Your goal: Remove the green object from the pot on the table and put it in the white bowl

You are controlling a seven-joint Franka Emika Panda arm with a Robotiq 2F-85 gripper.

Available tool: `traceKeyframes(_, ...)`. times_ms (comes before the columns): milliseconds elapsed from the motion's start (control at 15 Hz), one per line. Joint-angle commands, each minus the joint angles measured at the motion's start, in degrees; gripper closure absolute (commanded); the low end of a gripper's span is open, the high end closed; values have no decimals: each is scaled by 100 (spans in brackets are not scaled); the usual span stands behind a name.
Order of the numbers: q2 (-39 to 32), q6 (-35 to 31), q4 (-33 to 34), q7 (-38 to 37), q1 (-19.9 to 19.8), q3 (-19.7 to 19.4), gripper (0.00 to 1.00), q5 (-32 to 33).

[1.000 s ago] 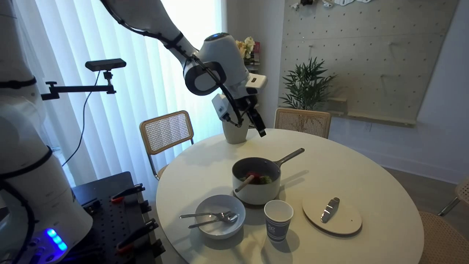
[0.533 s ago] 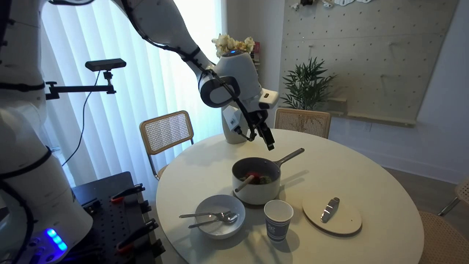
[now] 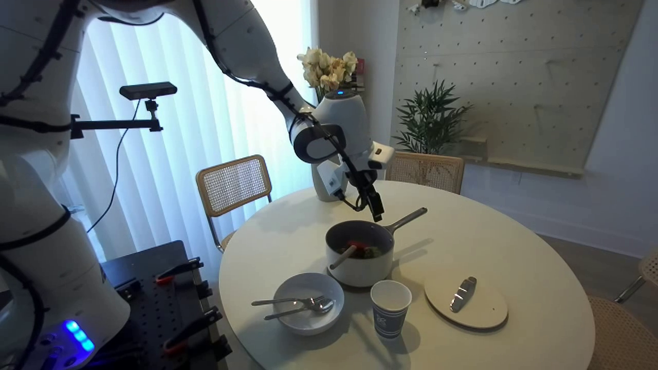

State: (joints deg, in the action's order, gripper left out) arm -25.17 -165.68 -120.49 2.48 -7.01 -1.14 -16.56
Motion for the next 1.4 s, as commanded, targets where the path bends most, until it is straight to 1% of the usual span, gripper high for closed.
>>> traceKeyframes(0,-419,462,578,-24,-227,165,0,118)
traceKeyframes(267,-666,1082,903,-98,-220,18,0,333)
traceKeyframes(400,-631,1650,985,-159,-142,-152,0,615)
traceKeyframes(600,-500,2414,1103,-28,-153,-211,0,922)
traceKeyframes(800,-393,2952,1197,49,-154,-234,0,1133)
traceKeyframes(1267,-112,3660,993,529,-257,-261,0,1367)
traceKeyframes(1333,-89,3850,1004,637,-289,-272,0,1390)
